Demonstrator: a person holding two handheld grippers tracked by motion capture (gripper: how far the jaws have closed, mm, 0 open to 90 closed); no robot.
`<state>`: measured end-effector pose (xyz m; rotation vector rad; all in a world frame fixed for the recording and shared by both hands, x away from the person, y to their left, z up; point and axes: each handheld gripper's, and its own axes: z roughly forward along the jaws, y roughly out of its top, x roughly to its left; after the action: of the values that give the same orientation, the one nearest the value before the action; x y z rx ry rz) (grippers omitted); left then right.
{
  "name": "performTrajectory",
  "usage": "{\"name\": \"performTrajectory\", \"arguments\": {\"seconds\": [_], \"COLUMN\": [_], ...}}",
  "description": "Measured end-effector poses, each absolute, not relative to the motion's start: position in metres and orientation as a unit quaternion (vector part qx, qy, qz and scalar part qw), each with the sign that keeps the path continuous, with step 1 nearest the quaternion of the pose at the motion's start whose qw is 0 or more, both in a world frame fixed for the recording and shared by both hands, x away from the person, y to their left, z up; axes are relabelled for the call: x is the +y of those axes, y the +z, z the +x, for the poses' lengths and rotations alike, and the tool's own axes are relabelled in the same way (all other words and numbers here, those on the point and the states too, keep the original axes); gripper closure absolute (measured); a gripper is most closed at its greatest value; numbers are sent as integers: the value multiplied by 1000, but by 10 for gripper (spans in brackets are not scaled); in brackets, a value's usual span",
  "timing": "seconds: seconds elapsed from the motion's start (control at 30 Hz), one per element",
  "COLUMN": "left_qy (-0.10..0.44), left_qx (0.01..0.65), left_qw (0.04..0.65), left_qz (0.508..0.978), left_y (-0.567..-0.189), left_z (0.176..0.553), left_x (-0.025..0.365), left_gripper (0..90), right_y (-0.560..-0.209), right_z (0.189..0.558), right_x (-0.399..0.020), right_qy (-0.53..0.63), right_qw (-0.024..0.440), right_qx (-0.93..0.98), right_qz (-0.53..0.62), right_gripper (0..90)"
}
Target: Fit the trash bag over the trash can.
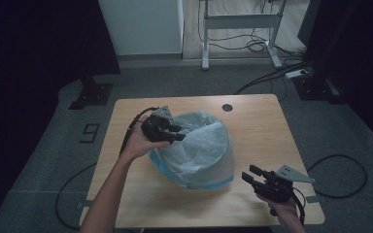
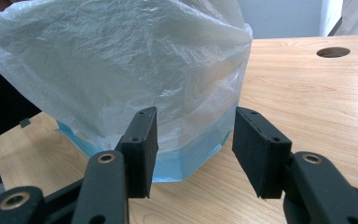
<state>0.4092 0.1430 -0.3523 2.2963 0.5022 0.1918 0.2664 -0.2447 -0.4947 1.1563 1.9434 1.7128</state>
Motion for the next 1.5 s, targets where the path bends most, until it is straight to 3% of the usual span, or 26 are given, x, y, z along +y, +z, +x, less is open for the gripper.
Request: {"name": "performTrajectory", "arguments": {"seconds": [0.57,1.07,1.5], "left_qy": [32,24,14], "left_qx": [160,130,130], "left_qw": [408,319,283], "left_qz": [898,938,950], "left_y": [-338,-351,-360], "left_z": [416,418,419], "left_x": [111,64,49], "left_gripper": [539,616,593], "right_y": [-495,-494,-494], "right_z": [267,266,265], "right_x": [-246,-247,-247], "right_qy": [600,601,600], "right_qw": [148,148,147], "right_qx": [673,672,674], "right_qz": [406,406,405], "right_gripper": [494,497,497]}}
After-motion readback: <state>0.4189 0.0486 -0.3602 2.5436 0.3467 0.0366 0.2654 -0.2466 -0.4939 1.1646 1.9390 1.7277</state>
